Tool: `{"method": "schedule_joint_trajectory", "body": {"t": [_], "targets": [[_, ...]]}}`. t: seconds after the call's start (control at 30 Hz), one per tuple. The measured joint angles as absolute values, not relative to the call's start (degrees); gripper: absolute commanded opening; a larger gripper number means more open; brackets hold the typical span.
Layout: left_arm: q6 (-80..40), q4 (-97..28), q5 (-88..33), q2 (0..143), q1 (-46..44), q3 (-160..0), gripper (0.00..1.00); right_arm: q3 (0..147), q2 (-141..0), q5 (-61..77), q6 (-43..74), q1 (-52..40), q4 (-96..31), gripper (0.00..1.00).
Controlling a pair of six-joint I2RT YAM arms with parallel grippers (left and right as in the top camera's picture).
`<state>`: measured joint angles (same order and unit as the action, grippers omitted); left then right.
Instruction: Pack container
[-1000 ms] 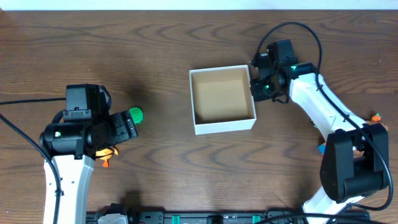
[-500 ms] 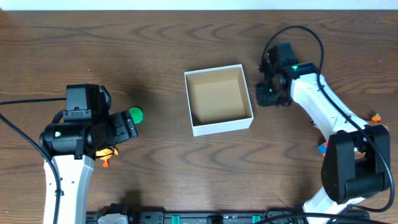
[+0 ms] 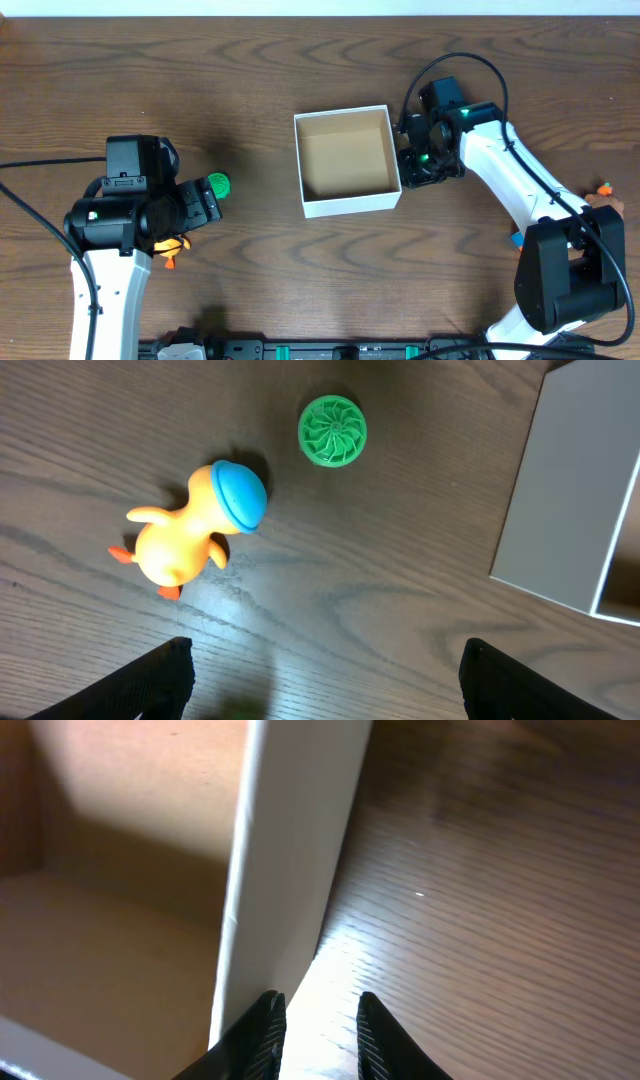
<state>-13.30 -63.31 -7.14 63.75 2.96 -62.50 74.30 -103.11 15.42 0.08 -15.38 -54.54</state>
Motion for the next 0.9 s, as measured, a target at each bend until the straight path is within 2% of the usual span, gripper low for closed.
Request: {"method": "schedule_joint_trajectory", "body": {"t": [0.23, 0.43, 0.7, 0.73, 0.77, 0.9], "targets": [[-13.3, -63.3, -7.1, 63.7, 3.0, -62.5, 0.85, 74.3, -103.1, 20.0, -1.8, -15.4, -54.6, 0.27], [-13.3, -63.3, -7.1, 63.7, 3.0, -62.5, 0.85, 74.3, -103.1, 21.0, -2.2, -15.4, -53.8, 0.32], [-13.3, -63.3, -7.1, 63.7, 3.0, -62.5, 0.86, 74.3, -102.2, 5.5, 9.2, -12.0, -54.6, 0.40], [-13.3, -63.3, -7.1, 63.7, 3.0, -62.5, 0.86, 74.3, -101.2, 3.5, 10.9, -10.5, -54.8, 0.57], [-13.3, -63.3, -7.1, 63.7, 3.0, -62.5, 0.86, 74.3, -99.9, 1.9, 12.4, -8.8, -54.8, 0.99], [-13.3, -63.3, -7.1, 63.7, 3.0, -62.5, 0.86, 75.2, -91.9, -1.8, 14.9, -1.4, -54.1, 0.99]]}}
